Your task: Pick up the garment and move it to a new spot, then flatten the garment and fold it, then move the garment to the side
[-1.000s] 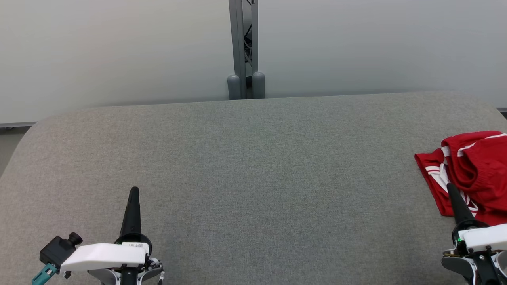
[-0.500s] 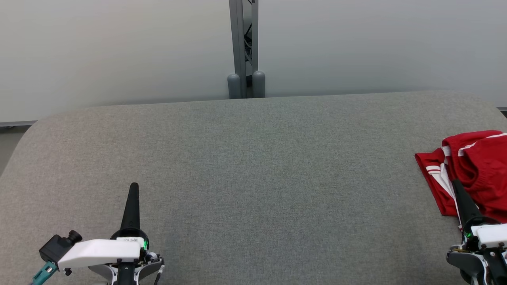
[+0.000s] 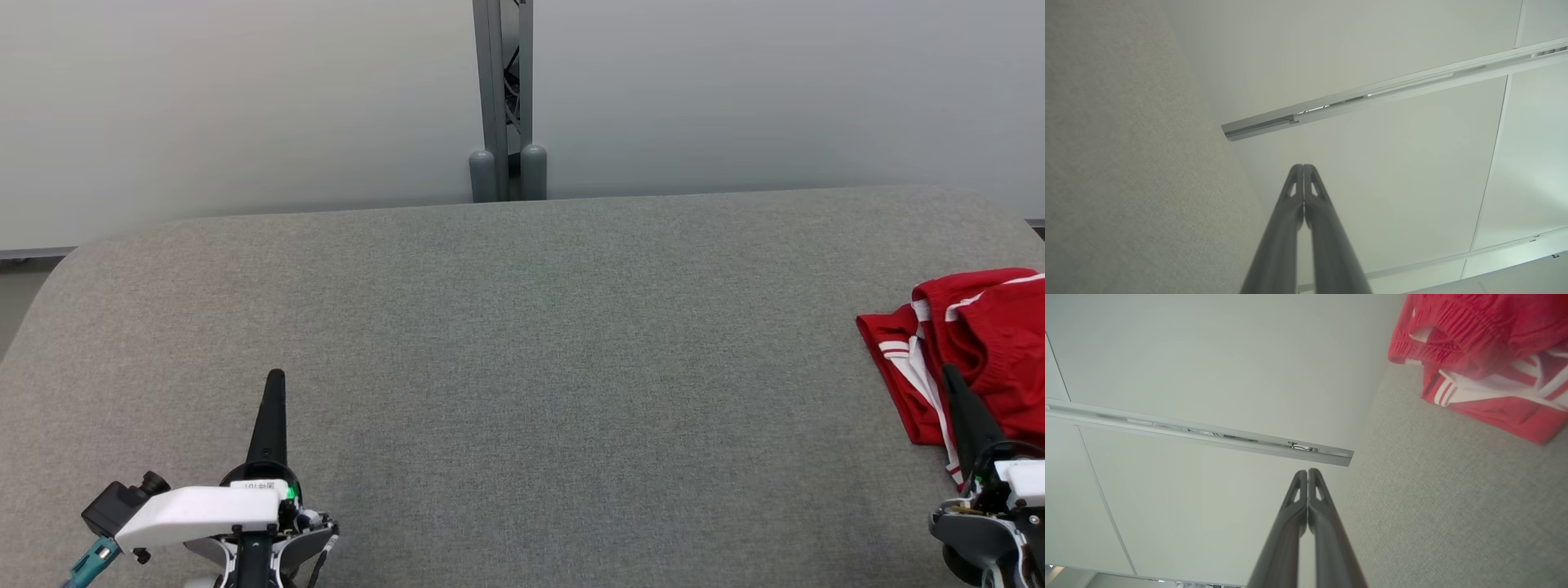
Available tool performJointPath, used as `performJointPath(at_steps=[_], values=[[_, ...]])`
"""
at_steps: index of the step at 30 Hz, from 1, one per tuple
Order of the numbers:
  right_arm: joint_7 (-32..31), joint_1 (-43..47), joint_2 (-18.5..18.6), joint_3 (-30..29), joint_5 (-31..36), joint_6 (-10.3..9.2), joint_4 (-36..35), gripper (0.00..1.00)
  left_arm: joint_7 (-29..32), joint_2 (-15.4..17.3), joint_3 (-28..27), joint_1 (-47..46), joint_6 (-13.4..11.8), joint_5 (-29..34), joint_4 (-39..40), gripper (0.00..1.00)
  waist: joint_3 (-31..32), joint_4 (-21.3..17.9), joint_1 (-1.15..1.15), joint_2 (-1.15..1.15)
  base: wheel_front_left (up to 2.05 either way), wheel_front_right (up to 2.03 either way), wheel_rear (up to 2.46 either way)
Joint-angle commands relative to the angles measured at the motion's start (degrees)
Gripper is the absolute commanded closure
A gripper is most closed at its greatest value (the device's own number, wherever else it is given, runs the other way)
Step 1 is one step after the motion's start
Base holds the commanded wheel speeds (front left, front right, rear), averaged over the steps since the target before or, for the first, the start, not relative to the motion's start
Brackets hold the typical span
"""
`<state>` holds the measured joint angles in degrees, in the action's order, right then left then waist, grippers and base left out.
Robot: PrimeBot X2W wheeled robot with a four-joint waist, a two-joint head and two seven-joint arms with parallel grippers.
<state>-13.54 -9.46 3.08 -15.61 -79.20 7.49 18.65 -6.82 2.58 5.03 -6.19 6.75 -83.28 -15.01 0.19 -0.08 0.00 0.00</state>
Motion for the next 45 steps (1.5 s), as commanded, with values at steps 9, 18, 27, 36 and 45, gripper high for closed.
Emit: performJointPath(at_steps=[9, 18, 27, 36, 45], values=[[-2.1, -1.3, 0.5, -1.5, -4.6, 0.0, 0.2, 1.0, 0.7, 0.4, 0.1, -1.7, 0.6, -4.6, 0.0, 1.0, -0.1, 0.0, 0.0, 0.0, 0.0, 0.0, 0.0], [-3.7, -1.7, 0.6, -2.4, -7.9, 0.0, 0.4, 1.0, 1.1, 0.5, 0.2, -2.0, 0.8, -7.8, -0.2, 1.0, -0.2, 0.1, 0.0, 0.0, 0.0, 0.0, 0.0], [-5.0, -2.0, 0.6, -3.4, -11.0, 0.0, 0.7, 1.0, 1.5, 0.5, 0.3, -2.6, 0.9, -10.7, -0.4, 1.0, -0.3, 0.1, 0.0, 0.0, 0.0, 0.0, 0.0], [-5.1, -2.0, 0.6, -3.4, -10.9, 0.0, 0.7, 1.0, 1.5, 0.5, 0.3, -2.6, 0.8, -10.7, -0.4, 1.0, -0.3, 0.1, 0.0, 0.0, 0.0, 0.0, 0.0], [-5.1, -2.0, 0.5, -3.4, -10.9, 0.0, 0.7, 1.0, 1.5, 0.5, 0.3, -2.6, 0.8, -10.7, -0.4, 1.0, -0.3, 0.1, 0.0, 0.0, 0.0, 0.0, 0.0]])
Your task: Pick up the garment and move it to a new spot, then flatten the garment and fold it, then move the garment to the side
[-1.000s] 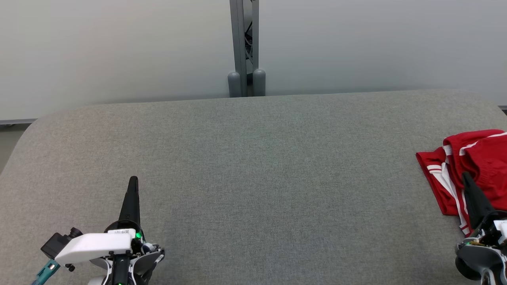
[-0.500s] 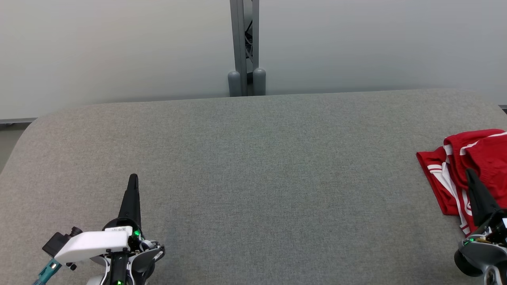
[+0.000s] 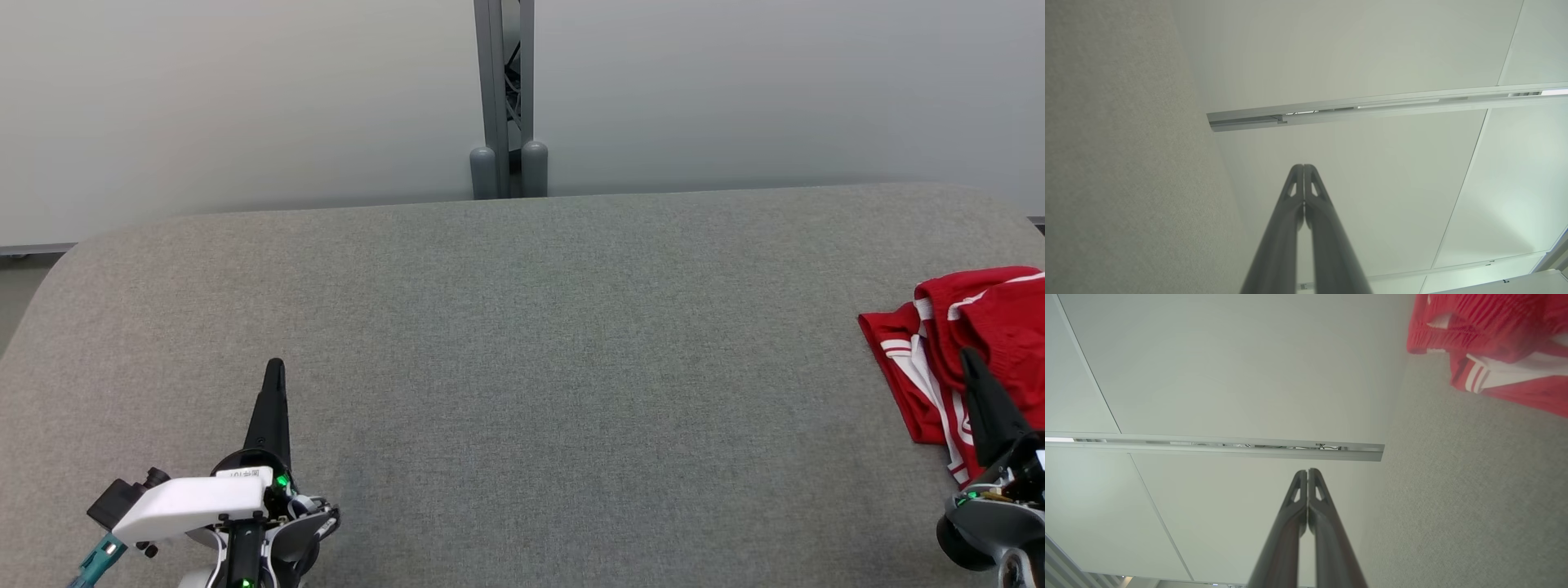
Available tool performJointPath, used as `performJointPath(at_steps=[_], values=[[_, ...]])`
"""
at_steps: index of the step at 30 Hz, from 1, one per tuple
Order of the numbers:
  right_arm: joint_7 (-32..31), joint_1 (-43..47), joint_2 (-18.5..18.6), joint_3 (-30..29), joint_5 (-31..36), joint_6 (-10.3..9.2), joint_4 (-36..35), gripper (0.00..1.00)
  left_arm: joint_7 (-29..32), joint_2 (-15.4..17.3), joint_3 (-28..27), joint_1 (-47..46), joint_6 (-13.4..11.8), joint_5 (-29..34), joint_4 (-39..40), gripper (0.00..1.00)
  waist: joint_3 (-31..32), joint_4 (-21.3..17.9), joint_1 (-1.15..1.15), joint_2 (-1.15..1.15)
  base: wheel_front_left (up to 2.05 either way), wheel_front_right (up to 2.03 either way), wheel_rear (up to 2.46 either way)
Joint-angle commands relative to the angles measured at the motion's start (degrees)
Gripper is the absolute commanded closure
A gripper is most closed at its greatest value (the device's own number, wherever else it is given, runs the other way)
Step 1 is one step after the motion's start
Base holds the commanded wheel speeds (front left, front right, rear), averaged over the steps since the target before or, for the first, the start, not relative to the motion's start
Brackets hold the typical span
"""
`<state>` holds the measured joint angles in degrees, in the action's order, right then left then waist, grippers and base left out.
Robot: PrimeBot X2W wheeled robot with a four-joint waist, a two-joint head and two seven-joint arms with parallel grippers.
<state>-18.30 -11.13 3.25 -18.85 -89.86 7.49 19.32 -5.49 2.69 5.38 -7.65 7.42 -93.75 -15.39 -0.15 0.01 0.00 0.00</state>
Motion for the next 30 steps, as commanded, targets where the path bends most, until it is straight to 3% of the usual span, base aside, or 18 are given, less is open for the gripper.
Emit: performJointPath(at_steps=[1, 30], values=[[-0.4, -0.3, 0.4, -0.1, -0.2, 0.0, 0.0, 1.0, 0.1, 0.4, -0.1, -1.1, 0.2, -0.2, 0.0, 1.0, 0.0, 0.0, 0.0, 0.0, 0.0, 0.0, 0.0], [-0.5, -0.3, 0.3, -0.2, -0.1, 0.0, 0.0, 1.0, 0.2, 0.4, -0.1, -1.1, 0.2, -0.2, 0.0, 1.0, 0.0, 0.0, 0.0, 0.0, 0.0, 0.0, 0.0]])
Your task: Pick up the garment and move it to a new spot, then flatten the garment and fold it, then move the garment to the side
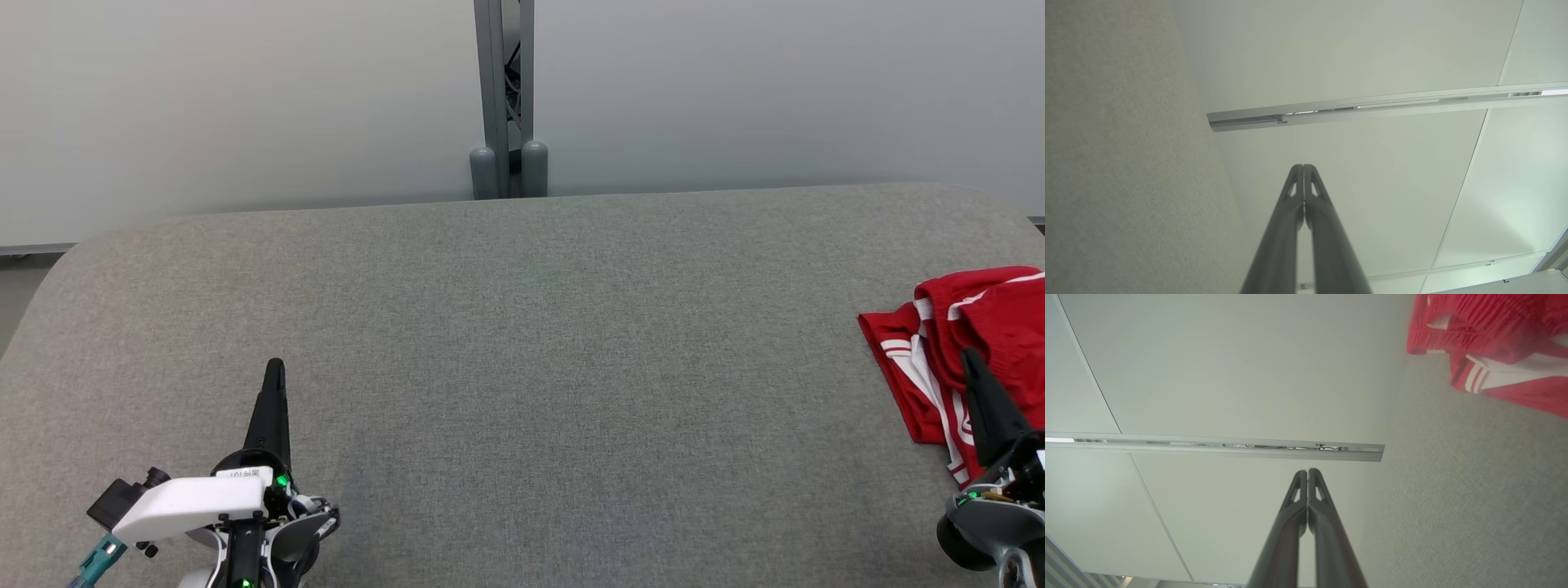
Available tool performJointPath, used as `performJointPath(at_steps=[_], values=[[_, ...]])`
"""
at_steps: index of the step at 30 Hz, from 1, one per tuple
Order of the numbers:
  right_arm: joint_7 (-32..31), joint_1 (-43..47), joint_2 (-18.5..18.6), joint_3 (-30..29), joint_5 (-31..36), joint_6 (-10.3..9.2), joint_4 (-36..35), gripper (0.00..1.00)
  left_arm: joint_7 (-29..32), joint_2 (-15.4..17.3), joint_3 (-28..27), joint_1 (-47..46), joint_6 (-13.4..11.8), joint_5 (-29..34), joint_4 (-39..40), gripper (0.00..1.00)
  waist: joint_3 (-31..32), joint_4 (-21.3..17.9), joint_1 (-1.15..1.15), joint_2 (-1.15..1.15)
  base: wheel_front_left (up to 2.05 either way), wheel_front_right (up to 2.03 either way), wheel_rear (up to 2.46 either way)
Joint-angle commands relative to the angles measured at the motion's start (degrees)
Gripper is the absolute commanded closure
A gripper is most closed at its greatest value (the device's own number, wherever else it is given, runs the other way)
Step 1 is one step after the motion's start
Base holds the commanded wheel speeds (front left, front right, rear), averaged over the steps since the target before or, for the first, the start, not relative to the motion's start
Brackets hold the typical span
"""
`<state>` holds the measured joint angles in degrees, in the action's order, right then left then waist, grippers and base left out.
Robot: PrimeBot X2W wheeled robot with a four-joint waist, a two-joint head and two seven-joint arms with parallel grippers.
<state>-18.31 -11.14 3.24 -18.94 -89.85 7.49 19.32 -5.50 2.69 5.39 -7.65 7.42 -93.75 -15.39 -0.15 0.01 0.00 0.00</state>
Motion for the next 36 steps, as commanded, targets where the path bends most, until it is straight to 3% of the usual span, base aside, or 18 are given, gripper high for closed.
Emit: performJointPath(at_steps=[1, 36], values=[[-0.5, -0.3, 0.3, -0.1, -0.1, 0.0, 0.0, 1.0, 0.2, 0.4, -0.1, -1.1, 0.2, -0.2, 0.0, 1.0, 0.0, 0.0, 0.0, 0.0, 0.0, 0.0, 0.0], [-0.5, -0.3, 0.2, -0.2, 0.0, 0.0, 0.0, 1.0, 0.2, 0.4, -0.1, -1.1, 0.2, -0.2, 0.0, 1.0, 0.0, 0.0, 0.0, 0.0, 0.0, 0.0, 0.0]])
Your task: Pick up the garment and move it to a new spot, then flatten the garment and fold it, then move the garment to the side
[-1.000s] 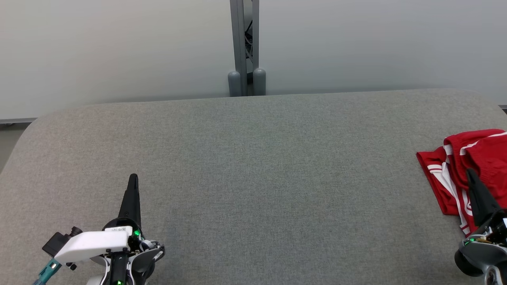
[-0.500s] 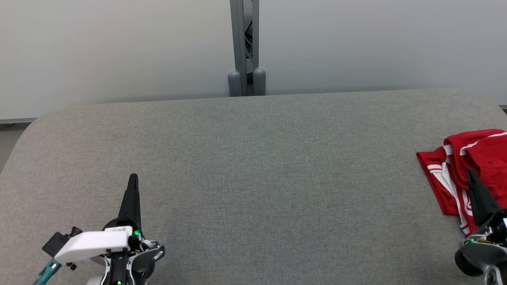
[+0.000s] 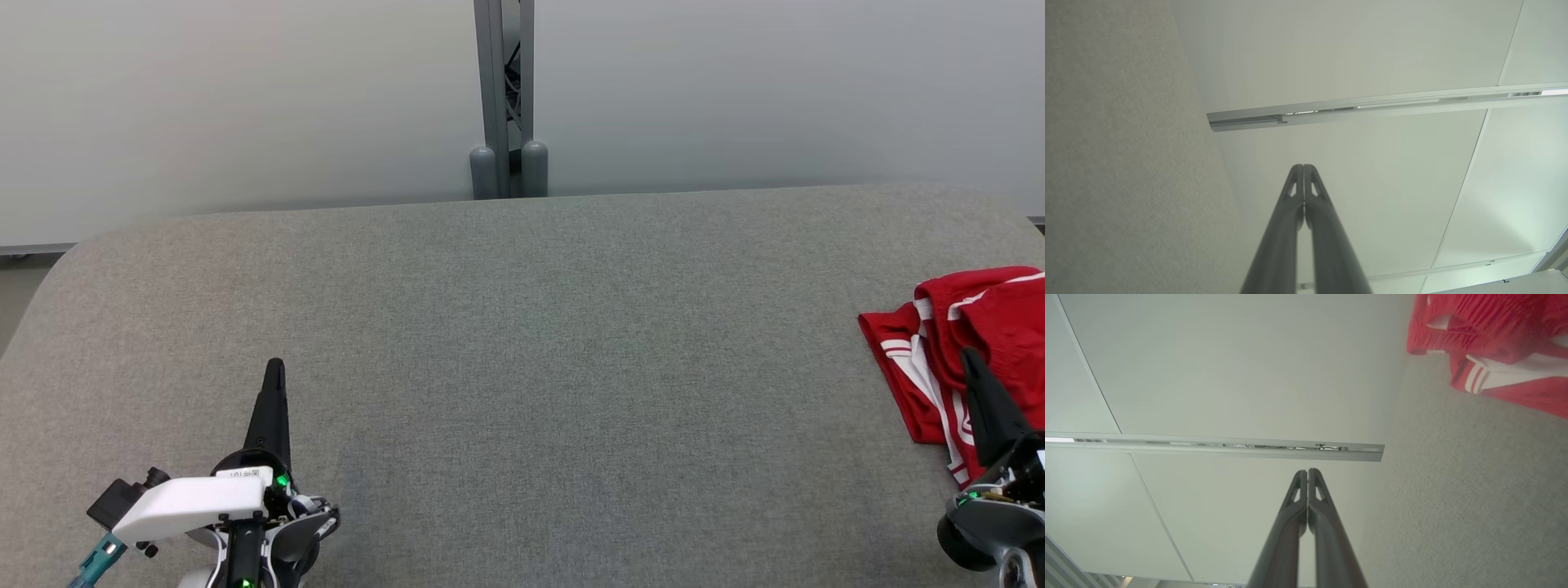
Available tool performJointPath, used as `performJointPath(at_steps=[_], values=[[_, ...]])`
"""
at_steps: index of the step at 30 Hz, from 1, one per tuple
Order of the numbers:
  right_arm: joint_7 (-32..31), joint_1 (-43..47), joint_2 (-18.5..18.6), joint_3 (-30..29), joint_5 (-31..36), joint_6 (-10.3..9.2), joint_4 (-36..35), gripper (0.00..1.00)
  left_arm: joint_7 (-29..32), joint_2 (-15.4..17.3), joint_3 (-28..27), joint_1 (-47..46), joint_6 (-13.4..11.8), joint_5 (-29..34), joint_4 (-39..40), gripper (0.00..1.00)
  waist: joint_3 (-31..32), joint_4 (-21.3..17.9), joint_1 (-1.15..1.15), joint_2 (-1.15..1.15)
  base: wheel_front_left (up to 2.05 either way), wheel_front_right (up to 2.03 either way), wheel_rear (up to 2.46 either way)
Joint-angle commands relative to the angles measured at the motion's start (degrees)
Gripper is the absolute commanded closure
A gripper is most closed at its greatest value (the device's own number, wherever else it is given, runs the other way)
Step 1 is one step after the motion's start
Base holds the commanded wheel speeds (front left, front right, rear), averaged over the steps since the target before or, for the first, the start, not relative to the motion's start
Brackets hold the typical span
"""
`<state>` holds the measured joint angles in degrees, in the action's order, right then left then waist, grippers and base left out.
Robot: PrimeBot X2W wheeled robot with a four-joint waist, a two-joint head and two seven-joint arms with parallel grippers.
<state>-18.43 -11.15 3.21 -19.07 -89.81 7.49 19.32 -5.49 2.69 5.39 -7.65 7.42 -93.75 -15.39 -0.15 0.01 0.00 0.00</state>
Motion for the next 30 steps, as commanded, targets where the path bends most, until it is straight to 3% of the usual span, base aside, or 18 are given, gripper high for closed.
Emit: performJointPath(at_steps=[1, 30], values=[[-0.4, -0.3, 0.2, -0.1, 0.0, 0.0, 0.0, 1.0, 0.1, 0.4, -0.1, -1.1, 0.2, -0.2, 0.0, 1.0, 0.0, 0.0, 0.0, 0.0, 0.0, 0.0, 0.0], [-0.3, -0.3, 0.2, -0.1, 0.1, 0.0, 0.0, 1.0, 0.1, 0.4, -0.1, -1.1, 0.2, -0.2, 0.0, 1.0, 0.0, 0.0, 0.0, 0.0, 0.0, 0.0, 0.0]])
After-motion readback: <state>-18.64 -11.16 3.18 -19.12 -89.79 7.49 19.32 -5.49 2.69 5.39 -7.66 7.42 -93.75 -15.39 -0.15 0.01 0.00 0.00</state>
